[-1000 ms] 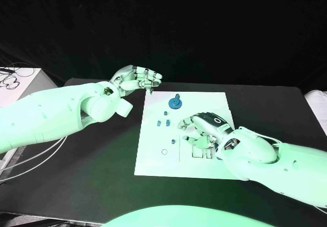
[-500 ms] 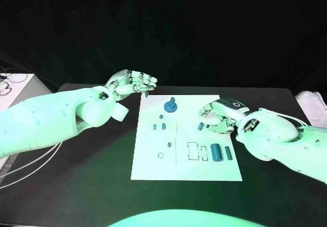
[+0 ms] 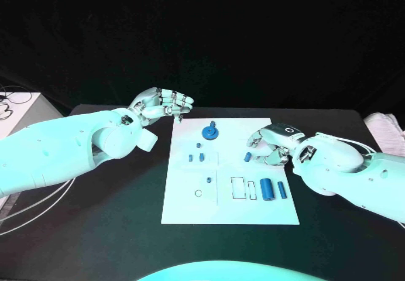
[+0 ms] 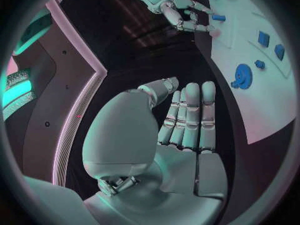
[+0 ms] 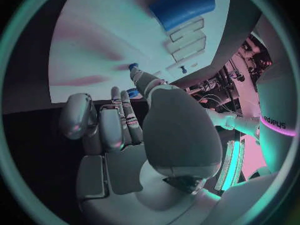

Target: Assemble the parts on the task board

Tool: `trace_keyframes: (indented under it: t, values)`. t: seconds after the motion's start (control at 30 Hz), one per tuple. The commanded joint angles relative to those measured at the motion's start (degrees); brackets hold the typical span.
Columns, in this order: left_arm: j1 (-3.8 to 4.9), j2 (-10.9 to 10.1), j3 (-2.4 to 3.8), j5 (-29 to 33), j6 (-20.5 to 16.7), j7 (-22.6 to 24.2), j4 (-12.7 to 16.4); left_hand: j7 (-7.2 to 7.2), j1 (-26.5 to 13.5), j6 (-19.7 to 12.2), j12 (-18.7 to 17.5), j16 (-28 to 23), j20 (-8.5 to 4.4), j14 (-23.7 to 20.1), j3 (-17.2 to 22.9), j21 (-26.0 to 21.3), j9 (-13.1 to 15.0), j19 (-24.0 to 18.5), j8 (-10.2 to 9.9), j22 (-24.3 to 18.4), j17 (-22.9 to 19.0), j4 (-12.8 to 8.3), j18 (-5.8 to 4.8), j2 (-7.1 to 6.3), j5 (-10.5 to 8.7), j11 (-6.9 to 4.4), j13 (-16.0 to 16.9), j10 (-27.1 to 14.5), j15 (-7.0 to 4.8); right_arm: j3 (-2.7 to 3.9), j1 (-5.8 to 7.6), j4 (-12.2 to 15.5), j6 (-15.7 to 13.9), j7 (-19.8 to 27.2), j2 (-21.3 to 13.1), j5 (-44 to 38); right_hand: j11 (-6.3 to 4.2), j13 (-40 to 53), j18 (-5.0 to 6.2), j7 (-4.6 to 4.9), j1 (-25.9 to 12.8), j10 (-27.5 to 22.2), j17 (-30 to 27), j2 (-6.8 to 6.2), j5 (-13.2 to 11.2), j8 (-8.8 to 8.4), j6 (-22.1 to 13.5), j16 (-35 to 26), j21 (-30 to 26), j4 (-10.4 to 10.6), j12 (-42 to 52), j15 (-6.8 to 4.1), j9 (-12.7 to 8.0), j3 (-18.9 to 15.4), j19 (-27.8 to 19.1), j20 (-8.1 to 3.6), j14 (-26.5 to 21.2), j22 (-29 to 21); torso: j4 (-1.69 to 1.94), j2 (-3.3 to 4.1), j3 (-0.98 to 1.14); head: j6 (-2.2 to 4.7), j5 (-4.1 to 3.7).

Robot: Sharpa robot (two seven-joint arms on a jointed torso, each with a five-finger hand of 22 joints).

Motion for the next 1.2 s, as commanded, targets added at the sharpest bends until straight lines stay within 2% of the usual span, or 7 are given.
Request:
trace_keyframes:
  t: [0.03,0.27,0.7,1.2]
  values:
    - [0.03,0.01,0.05,0.33,0.92,0.32,0.14,0.05,-0.26,-0.50,0.31,0.35,0.34,-0.21,-0.30,-0.39,-0.06,0.19,0.36,-0.05,0.07,-0.14,0.90,0.27,0.19,-0.01,0.09,-0.53,0.23,-0.02,-0.16,-0.03,2.13,0.31,0.49,-1.03,-0.13,-0.11,-0.07,-0.10,0.77,1.33,0.59,0.32,-0.20,0.02,0.70,0.52,1.05,0.14,0.67,-0.08,0.10,-0.17,0.72,-0.22,0.27,0.75,0.02,0.08,0.07,-0.07,0.10]
    - [0.03,0.01,0.05,0.31,1.05,0.21,0.19,0.05,-0.26,-0.50,0.31,0.35,0.34,-0.21,-0.30,-0.39,-0.06,0.19,0.36,-0.05,0.07,-0.14,0.90,0.27,0.19,-0.01,0.09,-0.53,0.23,-0.09,-0.66,-0.36,2.64,0.61,1.40,-0.58,-0.71,-0.44,-0.72,-0.12,0.61,4.34,2.81,0.48,-0.07,0.21,1.93,1.75,4.01,0.84,1.07,-0.57,0.15,1.36,2.36,-0.70,1.42,3.26,0.01,0.04,0.08,-0.25,0.21]
    - [0.03,-0.04,0.05,0.29,1.08,0.10,0.23,0.05,-0.26,-0.50,0.31,0.35,0.34,-0.21,-0.30,-0.39,-0.06,0.19,0.36,-0.05,0.07,-0.14,0.90,0.27,0.19,-0.01,0.09,-0.53,0.23,-0.16,-1.04,-0.80,2.01,0.79,2.19,-0.33,-1.58,-0.77,-1.68,-0.54,0.15,10.46,4.33,0.98,-0.03,1.40,5.59,2.52,8.47,1.78,-0.66,-1.29,0.81,6.69,4.39,-1.49,2.02,7.10,-0.03,-0.03,0.04,-0.36,0.15]
    - [0.04,-0.12,0.05,0.29,1.09,-0.05,0.25,0.05,-0.31,-0.54,0.55,0.39,0.35,-0.25,-0.32,-0.43,-0.05,0.22,0.49,-0.09,0.07,-0.12,0.90,0.35,0.21,-0.01,0.15,-0.64,0.25,-0.18,-1.31,-1.15,-0.58,-1.19,3.06,-0.18,-2.09,-0.59,-2.00,-0.90,-0.86,13.03,4.72,1.30,-0.13,2.12,7.25,2.74,10.00,2.20,-1.89,-1.74,1.39,8.16,4.99,-1.83,2.14,8.47,-0.02,0.00,0.04,-0.35,0.17]
